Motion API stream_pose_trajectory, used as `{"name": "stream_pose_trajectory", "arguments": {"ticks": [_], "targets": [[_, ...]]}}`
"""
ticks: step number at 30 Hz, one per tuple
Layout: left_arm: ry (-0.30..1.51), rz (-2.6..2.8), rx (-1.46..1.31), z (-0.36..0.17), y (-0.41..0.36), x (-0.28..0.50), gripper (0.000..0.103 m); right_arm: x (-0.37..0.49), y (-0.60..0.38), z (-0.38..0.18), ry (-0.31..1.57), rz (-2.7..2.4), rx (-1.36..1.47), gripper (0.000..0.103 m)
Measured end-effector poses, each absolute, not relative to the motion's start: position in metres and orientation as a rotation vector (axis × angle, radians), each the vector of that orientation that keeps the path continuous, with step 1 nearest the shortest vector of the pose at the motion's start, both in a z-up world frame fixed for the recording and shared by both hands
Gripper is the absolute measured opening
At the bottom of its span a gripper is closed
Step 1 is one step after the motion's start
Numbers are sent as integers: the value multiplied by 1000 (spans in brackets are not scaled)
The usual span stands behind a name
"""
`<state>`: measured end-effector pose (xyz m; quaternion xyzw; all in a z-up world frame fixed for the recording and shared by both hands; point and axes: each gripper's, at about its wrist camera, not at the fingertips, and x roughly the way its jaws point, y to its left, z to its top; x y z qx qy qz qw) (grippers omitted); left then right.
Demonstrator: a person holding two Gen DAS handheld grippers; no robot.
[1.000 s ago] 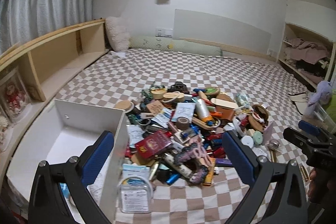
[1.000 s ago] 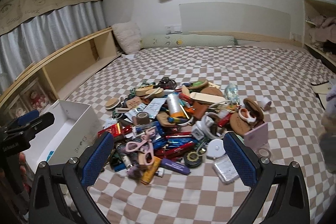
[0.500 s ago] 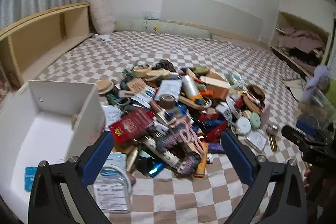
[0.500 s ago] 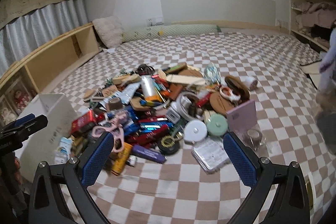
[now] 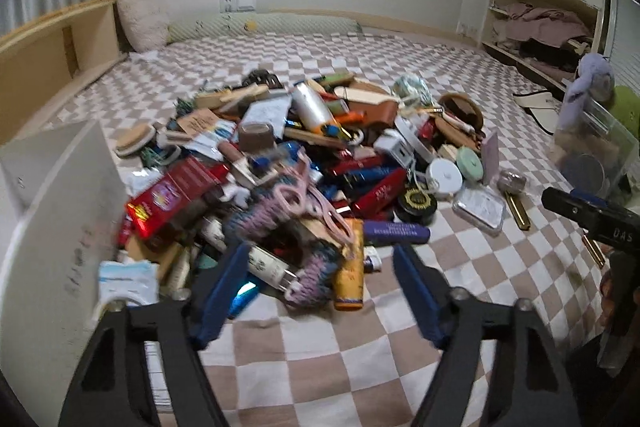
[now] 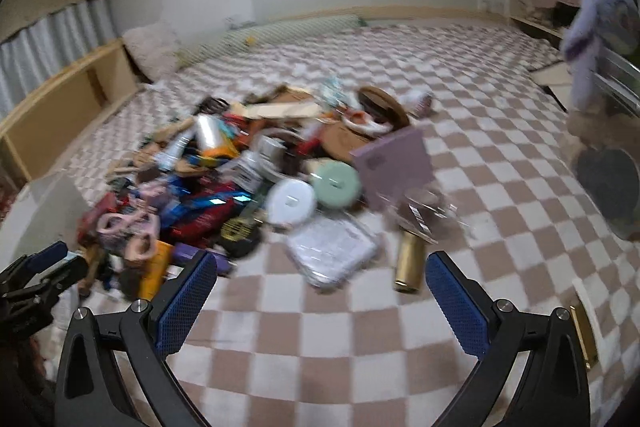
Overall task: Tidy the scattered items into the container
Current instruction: 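Lower the left tool to the crocheted strap while the right tool reaches the clear plastic case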
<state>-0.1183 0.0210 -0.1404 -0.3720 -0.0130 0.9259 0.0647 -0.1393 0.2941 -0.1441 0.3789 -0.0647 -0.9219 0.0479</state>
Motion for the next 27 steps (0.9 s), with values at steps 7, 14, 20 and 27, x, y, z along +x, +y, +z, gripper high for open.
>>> {"name": "stream_pose_trajectory", "arguments": {"ticks": [7, 14, 20, 27], "targets": [[-38, 2759, -1175, -162, 26, -124, 58, -150, 313, -167, -219, -2802, 1270, 103], [-40, 2726, -1242, -178, 30, -138, 46, -170, 327, -187, -248, -2788, 1381, 100], [-133, 2707, -1286, -189, 23, -148, 44, -178, 311, -189, -188, -2728, 1341, 94], [-139, 2689, -1280, -190, 25, -148, 28, -195, 280, -194, -23, -2657, 1310, 94]]}}
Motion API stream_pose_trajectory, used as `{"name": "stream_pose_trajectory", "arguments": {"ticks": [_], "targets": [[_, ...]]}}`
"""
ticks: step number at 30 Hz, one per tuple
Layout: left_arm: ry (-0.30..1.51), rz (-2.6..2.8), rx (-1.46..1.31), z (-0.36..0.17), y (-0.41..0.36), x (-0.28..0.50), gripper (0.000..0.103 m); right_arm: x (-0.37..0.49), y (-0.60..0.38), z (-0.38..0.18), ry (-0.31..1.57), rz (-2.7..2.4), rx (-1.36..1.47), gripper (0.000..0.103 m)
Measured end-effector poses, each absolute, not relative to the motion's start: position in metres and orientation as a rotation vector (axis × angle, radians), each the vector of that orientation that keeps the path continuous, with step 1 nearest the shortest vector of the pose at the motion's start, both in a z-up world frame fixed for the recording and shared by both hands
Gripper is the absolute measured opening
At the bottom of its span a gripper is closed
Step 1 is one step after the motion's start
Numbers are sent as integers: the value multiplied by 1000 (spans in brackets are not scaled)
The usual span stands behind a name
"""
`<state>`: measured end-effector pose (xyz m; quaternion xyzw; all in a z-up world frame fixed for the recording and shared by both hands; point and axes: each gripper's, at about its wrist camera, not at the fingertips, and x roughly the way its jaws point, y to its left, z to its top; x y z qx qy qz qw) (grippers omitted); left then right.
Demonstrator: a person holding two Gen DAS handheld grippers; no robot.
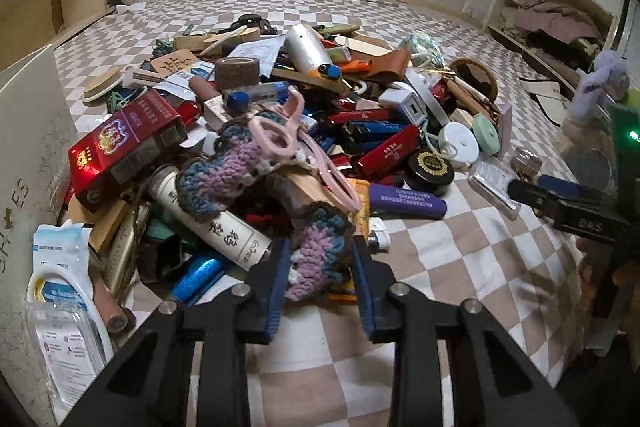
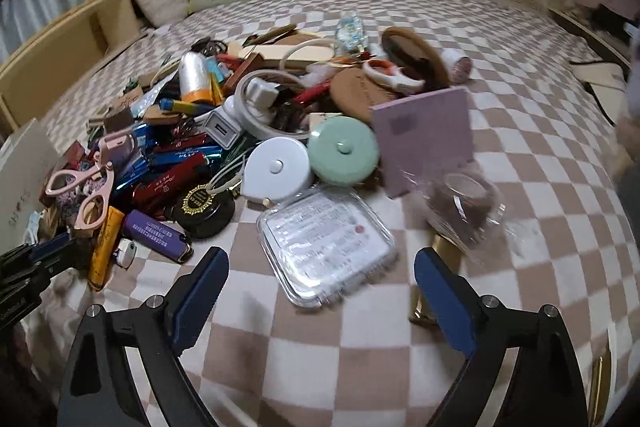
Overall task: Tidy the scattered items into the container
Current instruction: 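Lower the left tool to the crocheted strap while the right tool reaches the clear plastic case, then close the left tool on the crocheted strap while the right tool grips the clear case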
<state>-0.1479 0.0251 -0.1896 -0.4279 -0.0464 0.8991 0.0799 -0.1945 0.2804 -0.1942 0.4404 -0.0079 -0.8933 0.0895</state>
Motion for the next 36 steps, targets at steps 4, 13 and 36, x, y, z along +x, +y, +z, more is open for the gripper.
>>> {"name": "stream_pose_trajectory", "arguments": {"ticks": [4, 13, 36], "targets": [[-150, 2658, -1289, -191, 28, -147, 19, -207, 283, -203, -13, -2650, 1348, 94], [-265, 2611, -1329, -195, 19, -147, 14, -226, 284, -216, -35, -2569, 1400, 89], [-349, 2589, -1362, -185, 6, -117, 13, -192, 277, -204, -147, -2539, 1393, 52]]}}
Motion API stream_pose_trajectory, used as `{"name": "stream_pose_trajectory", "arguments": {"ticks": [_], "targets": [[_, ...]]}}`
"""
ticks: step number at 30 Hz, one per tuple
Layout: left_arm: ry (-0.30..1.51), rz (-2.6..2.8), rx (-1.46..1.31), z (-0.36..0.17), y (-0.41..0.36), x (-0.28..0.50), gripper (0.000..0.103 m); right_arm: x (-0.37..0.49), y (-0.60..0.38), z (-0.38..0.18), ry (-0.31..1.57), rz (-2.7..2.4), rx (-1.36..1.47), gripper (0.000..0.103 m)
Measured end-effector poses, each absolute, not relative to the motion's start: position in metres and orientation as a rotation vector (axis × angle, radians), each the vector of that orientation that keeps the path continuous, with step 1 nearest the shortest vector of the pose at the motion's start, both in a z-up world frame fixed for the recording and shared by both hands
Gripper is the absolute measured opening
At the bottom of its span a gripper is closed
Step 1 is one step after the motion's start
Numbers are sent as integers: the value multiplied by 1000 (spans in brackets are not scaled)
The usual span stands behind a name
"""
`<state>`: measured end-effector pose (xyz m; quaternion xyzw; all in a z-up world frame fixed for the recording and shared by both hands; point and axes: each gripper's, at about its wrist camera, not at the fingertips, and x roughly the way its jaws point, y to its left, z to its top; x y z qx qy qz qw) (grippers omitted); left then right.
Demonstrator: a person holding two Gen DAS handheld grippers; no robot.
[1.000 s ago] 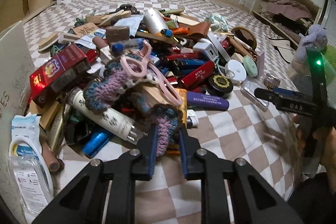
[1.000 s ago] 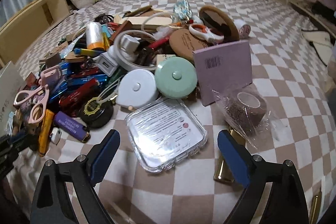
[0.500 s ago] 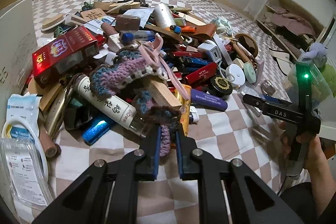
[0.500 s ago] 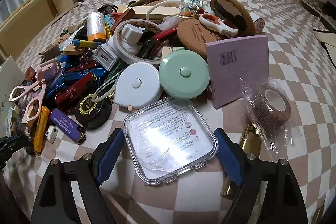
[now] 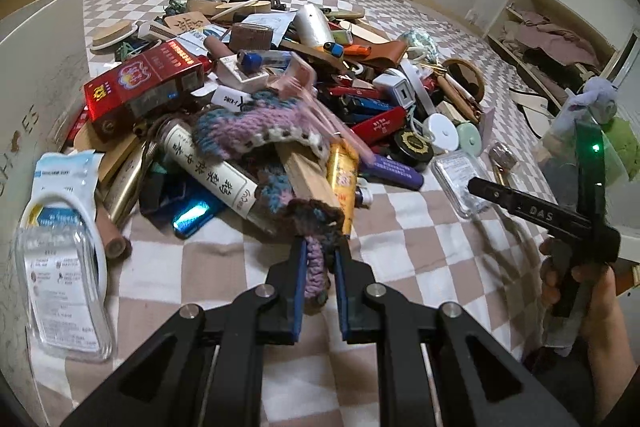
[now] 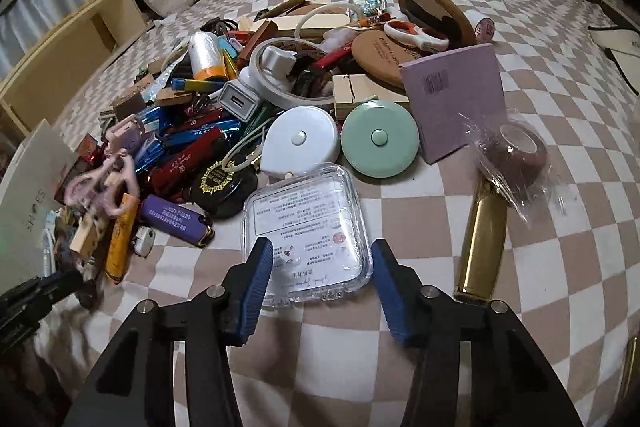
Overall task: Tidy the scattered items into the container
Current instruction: 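Close the left tool on the crocheted strap while the right tool grips the clear case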
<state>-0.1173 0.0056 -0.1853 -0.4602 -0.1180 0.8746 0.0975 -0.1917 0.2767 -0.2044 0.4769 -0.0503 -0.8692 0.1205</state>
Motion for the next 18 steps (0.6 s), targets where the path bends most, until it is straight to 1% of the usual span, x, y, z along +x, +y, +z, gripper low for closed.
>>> {"name": "stream_pose_trajectory", "arguments": {"ticks": [2, 4, 5, 10, 13, 18], "targets": [[-353, 2591, -1343, -181, 4, -111, 13, -191, 272, -203, -82, -2570, 1376, 57], [-365, 2592, -1326, -177, 2, -107, 13, -193, 266, -205, -45, -2577, 1374, 78], [-374, 2591, -1316, -176, 1, -105, 13, -194, 264, -206, -33, -2574, 1373, 80], [-419, 2576, -1262, -167, 0, -96, 13, -200, 244, -215, 105, -2554, 1390, 80], [-416, 2573, -1227, -161, 3, -93, 13, -205, 239, -218, 168, -2571, 1375, 80], [-441, 2548, -1214, -155, 6, -89, 13, -211, 244, -219, 119, -2554, 1386, 77]]}}
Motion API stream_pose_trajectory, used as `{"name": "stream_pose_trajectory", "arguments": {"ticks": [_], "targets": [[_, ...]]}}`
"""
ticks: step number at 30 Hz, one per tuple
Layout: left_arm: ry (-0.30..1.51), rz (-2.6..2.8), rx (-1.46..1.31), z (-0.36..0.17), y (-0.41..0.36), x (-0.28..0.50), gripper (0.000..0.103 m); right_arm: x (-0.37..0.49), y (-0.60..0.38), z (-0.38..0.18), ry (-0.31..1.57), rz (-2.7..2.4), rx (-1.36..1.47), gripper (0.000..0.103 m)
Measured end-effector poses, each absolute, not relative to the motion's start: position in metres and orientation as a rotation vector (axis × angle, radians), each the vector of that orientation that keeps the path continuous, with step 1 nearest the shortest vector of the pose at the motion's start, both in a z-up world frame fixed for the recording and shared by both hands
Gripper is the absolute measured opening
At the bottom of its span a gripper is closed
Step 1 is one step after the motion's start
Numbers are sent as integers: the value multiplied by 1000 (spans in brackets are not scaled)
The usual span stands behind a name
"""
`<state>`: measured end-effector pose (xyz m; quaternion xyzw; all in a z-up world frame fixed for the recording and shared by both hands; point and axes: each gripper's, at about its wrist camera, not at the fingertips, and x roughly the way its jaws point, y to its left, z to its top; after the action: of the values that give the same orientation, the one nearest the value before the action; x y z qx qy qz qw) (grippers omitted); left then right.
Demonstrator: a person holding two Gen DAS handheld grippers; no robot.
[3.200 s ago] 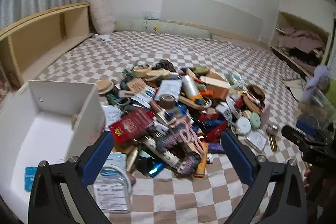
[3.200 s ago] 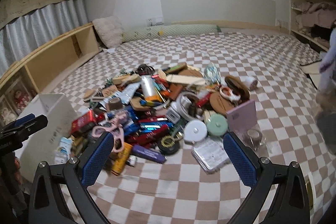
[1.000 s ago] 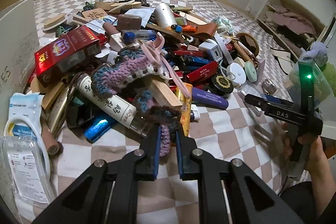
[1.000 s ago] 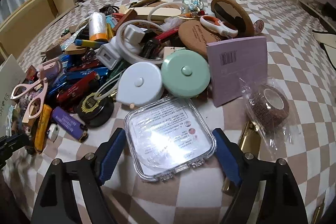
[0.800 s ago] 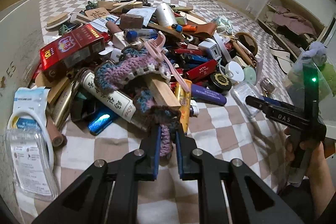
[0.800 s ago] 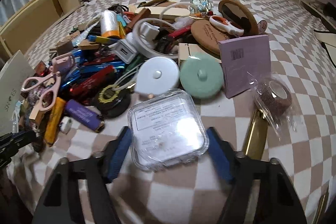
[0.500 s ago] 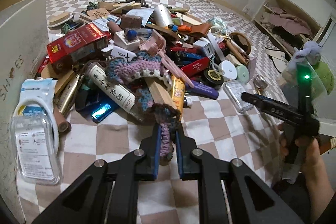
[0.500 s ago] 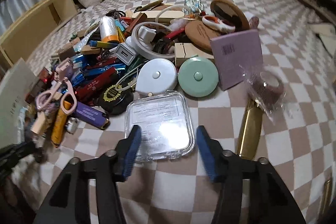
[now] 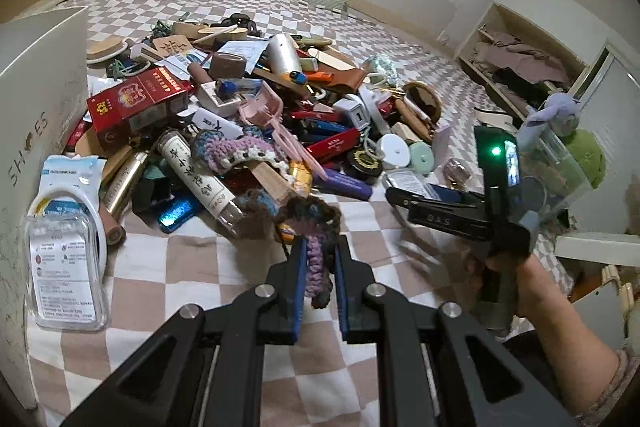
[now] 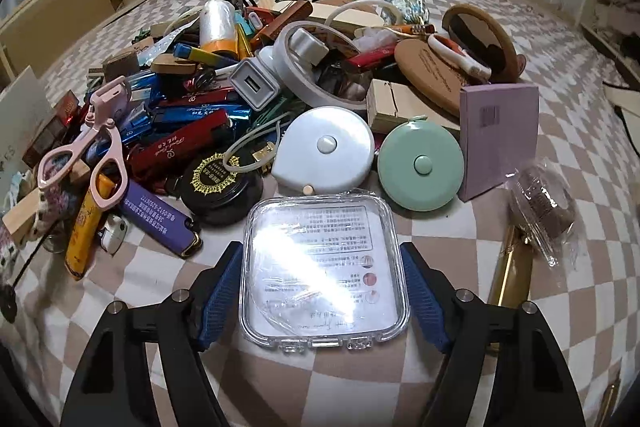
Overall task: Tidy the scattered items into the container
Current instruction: 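Close the left tool on the crocheted strap while the right tool grips the clear case, then lift the crocheted strap and clear case and carry both over the white box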
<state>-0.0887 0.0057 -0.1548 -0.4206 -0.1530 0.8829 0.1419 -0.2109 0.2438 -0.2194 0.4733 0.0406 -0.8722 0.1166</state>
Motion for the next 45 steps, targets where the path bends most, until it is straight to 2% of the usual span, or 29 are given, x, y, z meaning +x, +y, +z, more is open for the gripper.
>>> {"name": "stream_pose_trajectory", "arguments": {"ticks": [5, 21, 35, 45], "targets": [[-438, 2526, -1150, -139, 13, -76, 13, -198, 245, -216, 98, -2546, 1404, 76], [-472, 2554, -995, -87, 11, -59, 13, -142, 253, -179, -152, -2540, 1319, 76], [-395, 2637, -703, 12, 4, -55, 13, -109, 251, -135, -299, -2533, 1151, 76], [-358, 2684, -792, 1, 6, -57, 13, -90, 248, -102, -317, -2532, 1060, 76]]}}
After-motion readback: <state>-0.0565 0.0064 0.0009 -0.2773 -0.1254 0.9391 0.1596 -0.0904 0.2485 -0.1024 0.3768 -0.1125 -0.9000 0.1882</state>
